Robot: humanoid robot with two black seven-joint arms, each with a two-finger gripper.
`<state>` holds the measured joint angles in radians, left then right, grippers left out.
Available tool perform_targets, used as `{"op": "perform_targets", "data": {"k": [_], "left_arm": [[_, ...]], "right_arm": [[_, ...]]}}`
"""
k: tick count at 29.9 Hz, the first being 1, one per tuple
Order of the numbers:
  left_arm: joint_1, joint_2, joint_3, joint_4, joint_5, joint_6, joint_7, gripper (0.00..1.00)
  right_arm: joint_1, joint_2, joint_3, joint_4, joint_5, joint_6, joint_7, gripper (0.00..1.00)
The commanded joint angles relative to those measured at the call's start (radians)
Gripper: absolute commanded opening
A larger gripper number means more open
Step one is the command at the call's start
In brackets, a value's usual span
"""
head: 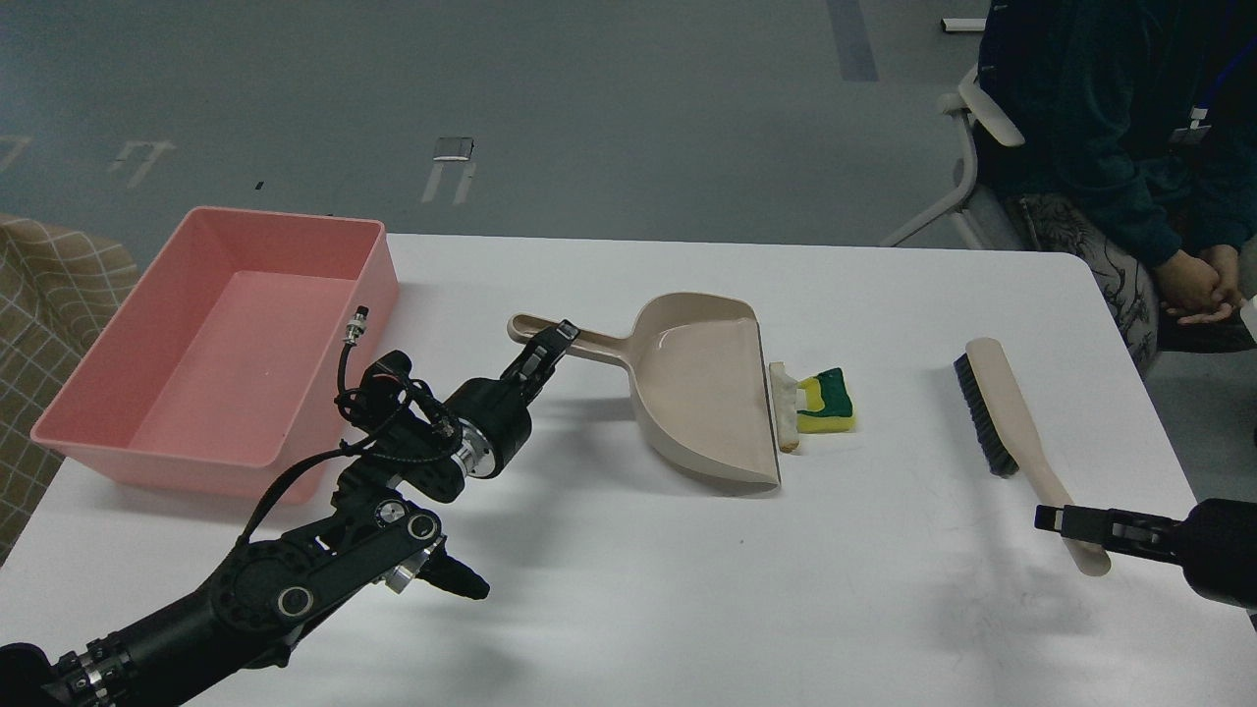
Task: Sweep and dump garbage into bin
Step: 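Grasp the wooden brush handle with the right gripper, then sweep the sponge and scrap into the dustpan with the brush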
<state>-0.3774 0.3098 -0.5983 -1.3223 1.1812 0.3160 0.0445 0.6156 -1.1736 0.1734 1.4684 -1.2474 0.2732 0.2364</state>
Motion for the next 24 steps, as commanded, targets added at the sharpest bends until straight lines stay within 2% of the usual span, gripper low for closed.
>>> {"op": "perform_targets", "data": {"k": [1,4,8,24], "left_arm": [[0.0,-0.002,0.0,0.0,0.0,0.0,0.0,0.0],[0.0,-0.002,0.0,0.0,0.0,0.0,0.0,0.0],[0.0,-0.003,0.0,0.0,0.0,0.0,0.0,0.0],[0.002,0.006,0.008,-0.011,0.001,0.0,-0.003,0.0]], "right_arm": [[-0.008,-0.006,0.0,0.004,0.002,0.0,0.0,0.27],[-0.008,-0.008,0.0,0.006,0.002,0.0,-0.002,0.12],[-0.008,-0.009,0.0,0.006,0.0,0.0,-0.003,0.0],[0.042,-0.011,0.009,0.035,0.0,0.011,-0.017,0.0]]}}
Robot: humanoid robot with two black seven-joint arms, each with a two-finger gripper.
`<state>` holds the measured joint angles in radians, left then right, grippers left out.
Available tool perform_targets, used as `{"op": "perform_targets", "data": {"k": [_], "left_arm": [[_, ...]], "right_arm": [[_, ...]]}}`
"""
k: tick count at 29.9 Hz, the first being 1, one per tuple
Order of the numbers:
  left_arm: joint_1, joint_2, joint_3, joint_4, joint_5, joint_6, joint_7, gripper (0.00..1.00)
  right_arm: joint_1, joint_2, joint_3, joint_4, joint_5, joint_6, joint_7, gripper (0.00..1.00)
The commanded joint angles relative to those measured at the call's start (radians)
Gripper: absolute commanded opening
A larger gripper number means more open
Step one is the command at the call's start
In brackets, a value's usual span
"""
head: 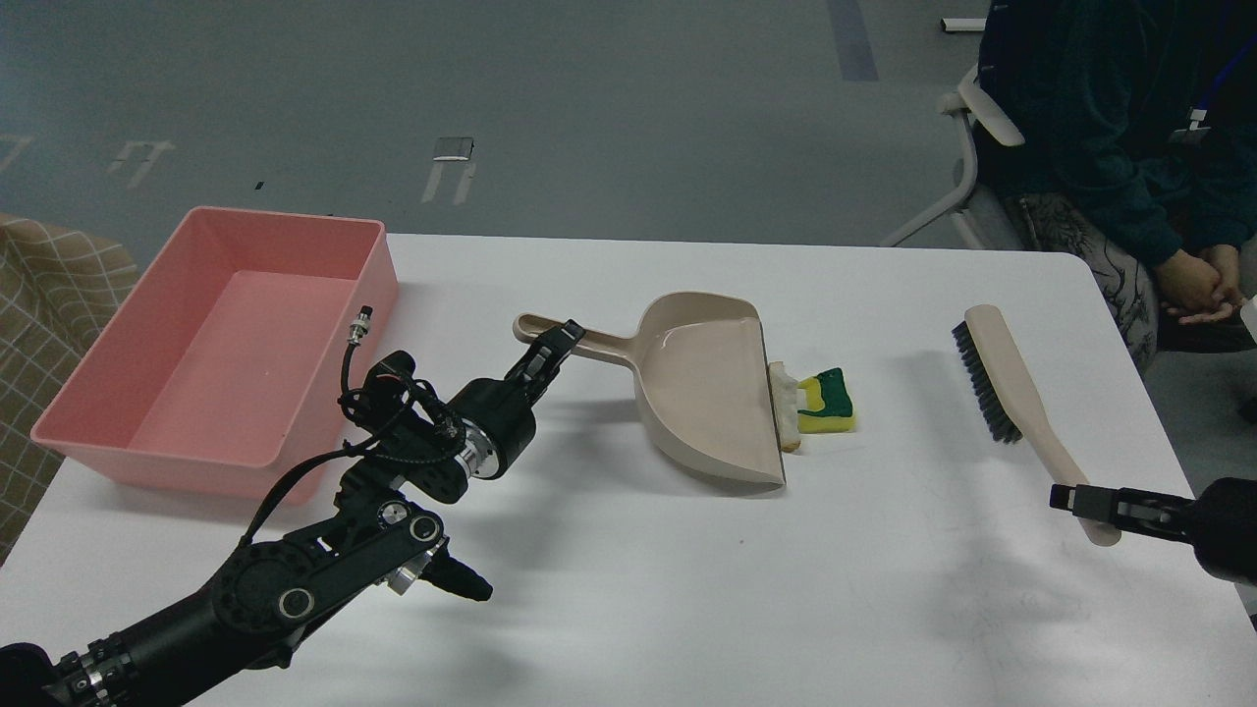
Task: Sweep and dump garbage into bin
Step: 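Sweep the sponge and scrap into the dustpan with the brush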
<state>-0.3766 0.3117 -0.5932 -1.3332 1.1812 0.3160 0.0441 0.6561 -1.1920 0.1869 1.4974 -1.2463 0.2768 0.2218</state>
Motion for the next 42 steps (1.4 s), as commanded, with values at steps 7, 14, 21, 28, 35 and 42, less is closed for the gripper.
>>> {"op": "perform_targets", "data": {"k": [7,14,21,28,35,42], "left_arm": [[0.002,0.009,0.003,0.0,0.001,0.0,-0.006,0.0],[0.001,0.01,0.003,0.0,0.001,0.002,-0.006,0.0],[0.002,0.01,0.003,0.0,0.001,0.002,-0.006,0.0],[0.002,0.01,-0.002,-0.001,0.0,0.002,-0.006,0.0],[0.019,0.007,-0.013,0.0,-0.009,0.002,-0.01,0.0],[0.034,-0.008,-0.036,0.0,-0.107,0.005,-0.044,0.0]], "right_arm": [[0.002,0.087,-0.009,0.011,-0.005,0.039,-0.004,0.0],[0.031,0.163,-0.009,0.047,-0.019,0.076,-0.018,0.0],[0.094,0.239,-0.01,0.052,-0.015,0.099,-0.006,0.0],[0.12,0.304,-0.012,0.05,-0.004,0.099,0.005,0.0],[0.125,0.305,-0.004,0.057,0.037,0.094,0.017,0.0],[0.192,0.281,-0.001,0.1,0.091,0.094,0.027,0.0]]}}
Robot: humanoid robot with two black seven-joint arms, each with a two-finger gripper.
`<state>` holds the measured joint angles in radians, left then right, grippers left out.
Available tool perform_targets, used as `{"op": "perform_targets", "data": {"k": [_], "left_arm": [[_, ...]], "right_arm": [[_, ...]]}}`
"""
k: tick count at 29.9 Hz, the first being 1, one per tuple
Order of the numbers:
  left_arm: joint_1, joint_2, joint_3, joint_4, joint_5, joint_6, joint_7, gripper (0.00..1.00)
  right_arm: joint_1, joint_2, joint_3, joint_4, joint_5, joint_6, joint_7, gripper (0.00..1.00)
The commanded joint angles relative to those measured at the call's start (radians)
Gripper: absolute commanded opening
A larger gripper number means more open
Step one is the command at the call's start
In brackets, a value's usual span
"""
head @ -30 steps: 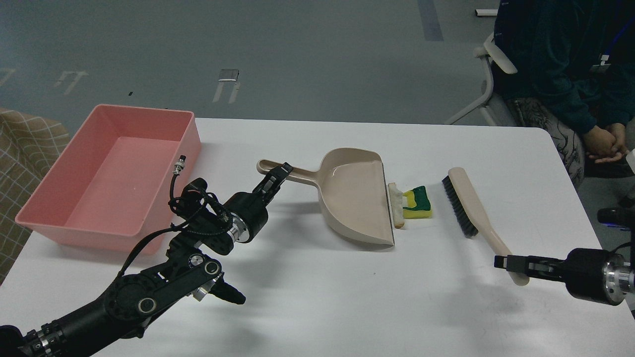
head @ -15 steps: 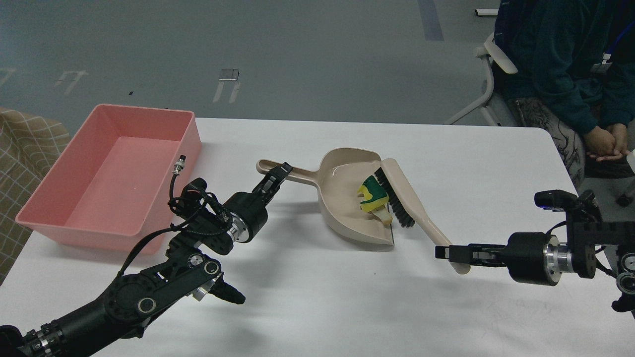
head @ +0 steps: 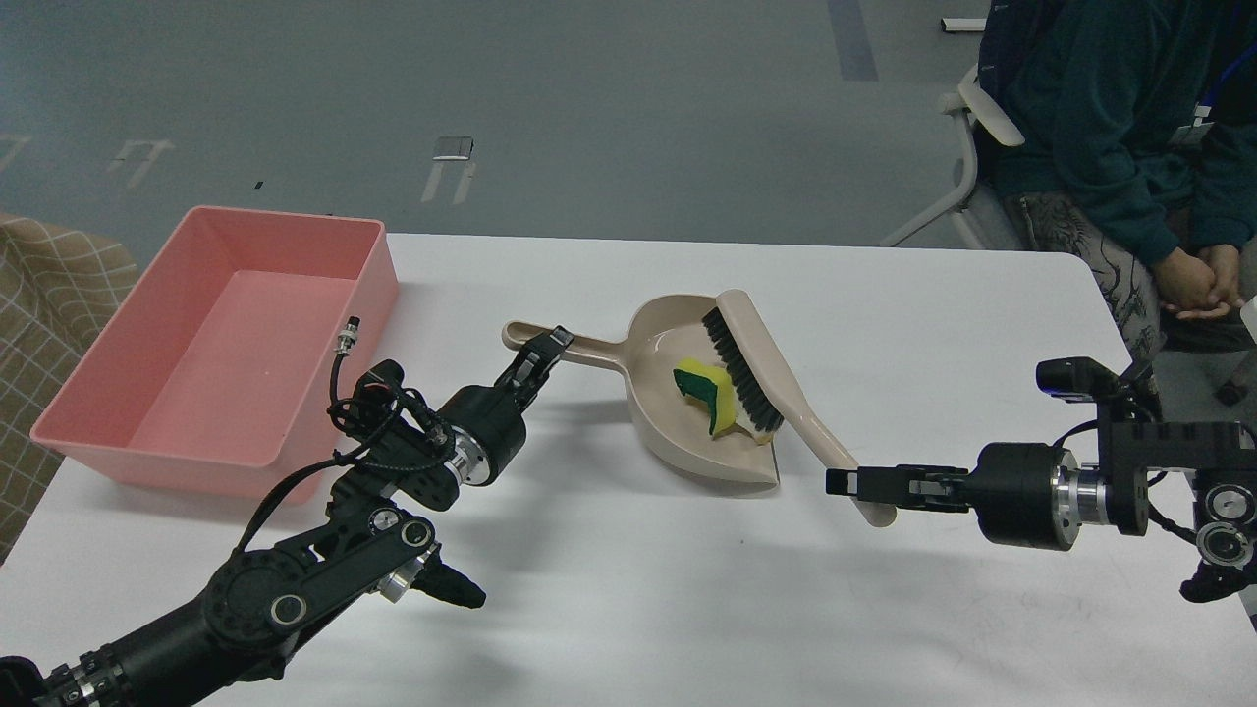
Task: Sweep and dump garbage into bin
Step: 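Lift the dustpan with the left gripper and move the brush away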
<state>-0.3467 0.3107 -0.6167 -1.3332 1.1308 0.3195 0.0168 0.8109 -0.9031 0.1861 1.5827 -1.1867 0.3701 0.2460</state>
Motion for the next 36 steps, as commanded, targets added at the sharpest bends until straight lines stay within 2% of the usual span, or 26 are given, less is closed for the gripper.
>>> {"op": "perform_targets", "data": {"k": [1,7,12,27,36], "left_arm": [[0.009,-0.012,-0.021,0.0,-0.086,0.001,-0.024,0.0],[0.038,-0.038,-0.097,0.0,-0.169,-0.008,-0.041,0.0],[0.04,-0.056,-0.103,0.0,-0.207,-0.007,-0.061,0.0],[0.032,-0.042,-0.184,-0.072,-0.279,-0.013,-0.061,0.0],[0.032,-0.032,-0.232,-0.115,-0.335,-0.014,-0.058,0.0]], "right_arm": [[0.046,-0.008,0.0,0.014,0.042,0.001,0.002,0.0],[0.088,-0.066,0.004,0.022,0.079,0.004,0.004,0.0],[0.09,-0.124,0.004,0.049,0.081,0.001,0.004,0.0],[0.079,-0.416,0.036,0.033,0.099,-0.017,0.004,0.0],[0.076,-0.502,0.029,-0.006,0.167,-0.062,0.002,0.0]]}}
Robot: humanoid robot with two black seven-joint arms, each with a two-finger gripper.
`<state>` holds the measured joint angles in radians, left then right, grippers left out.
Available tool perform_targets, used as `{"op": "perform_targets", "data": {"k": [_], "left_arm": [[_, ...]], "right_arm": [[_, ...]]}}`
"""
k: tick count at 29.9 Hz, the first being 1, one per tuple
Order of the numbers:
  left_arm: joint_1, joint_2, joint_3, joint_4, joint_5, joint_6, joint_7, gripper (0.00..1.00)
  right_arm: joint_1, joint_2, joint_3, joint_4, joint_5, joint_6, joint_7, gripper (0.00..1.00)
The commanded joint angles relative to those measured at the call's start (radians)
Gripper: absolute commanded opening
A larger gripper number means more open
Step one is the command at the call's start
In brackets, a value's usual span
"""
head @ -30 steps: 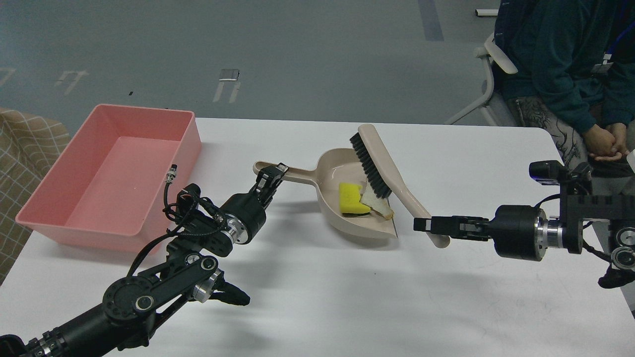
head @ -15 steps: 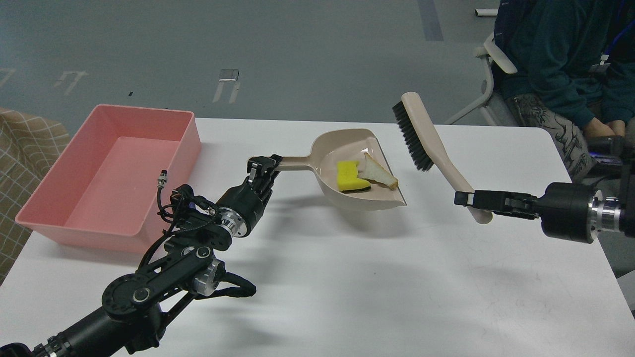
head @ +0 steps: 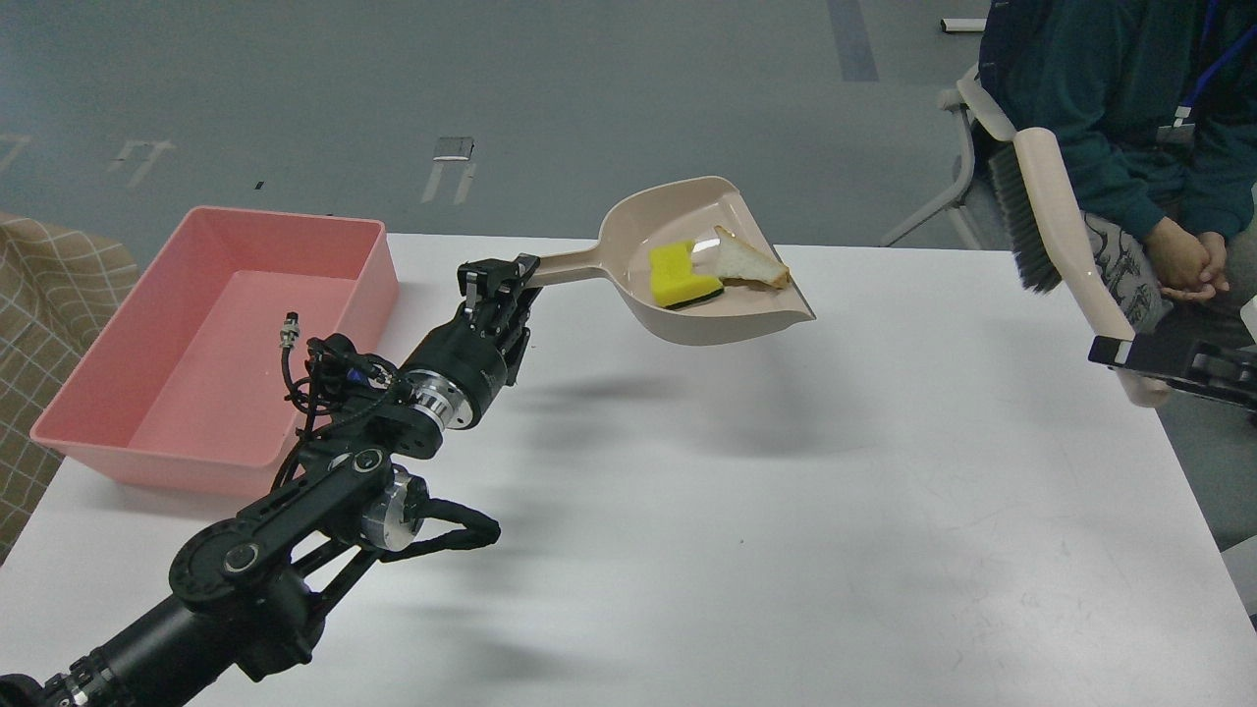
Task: Sweep and dump garbage into bin
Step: 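Lift the dustpan with the left gripper and move the brush away, then tilt the dustpan over the pink bin to dump the debris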
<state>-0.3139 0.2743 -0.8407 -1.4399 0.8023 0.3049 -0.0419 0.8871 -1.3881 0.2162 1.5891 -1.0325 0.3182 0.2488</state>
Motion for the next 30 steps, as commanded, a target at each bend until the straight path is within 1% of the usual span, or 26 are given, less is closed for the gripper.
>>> {"op": "perform_targets", "data": {"k": [1,4,13,20,26,30], "left_arm": [[-0.002,0.008,-0.015,-0.013,-0.018,0.0,0.002,0.0],[-0.008,0.019,-0.038,-0.033,-0.058,0.0,0.005,0.0],[-0.011,0.114,-0.106,-0.088,-0.144,-0.006,0.014,0.0],[-0.011,0.186,-0.184,-0.103,-0.222,-0.007,0.019,0.0],[-0.01,0.273,-0.277,-0.105,-0.336,-0.009,0.019,0.0],[0.01,0.356,-0.348,-0.105,-0.389,-0.038,0.019,0.0]], "right_arm": [[-0.002,-0.025,-0.001,-0.023,0.022,-0.017,0.0,0.0],[-0.01,-0.042,-0.004,-0.037,0.038,-0.04,-0.008,0.0],[-0.069,-0.062,-0.004,-0.043,0.043,-0.1,-0.014,0.0],[-0.092,-0.108,-0.009,-0.04,0.043,-0.108,-0.008,0.0],[-0.094,-0.132,-0.049,-0.029,0.045,-0.113,0.001,0.0],[-0.094,-0.131,-0.073,-0.006,0.045,-0.146,0.001,0.0]]}}
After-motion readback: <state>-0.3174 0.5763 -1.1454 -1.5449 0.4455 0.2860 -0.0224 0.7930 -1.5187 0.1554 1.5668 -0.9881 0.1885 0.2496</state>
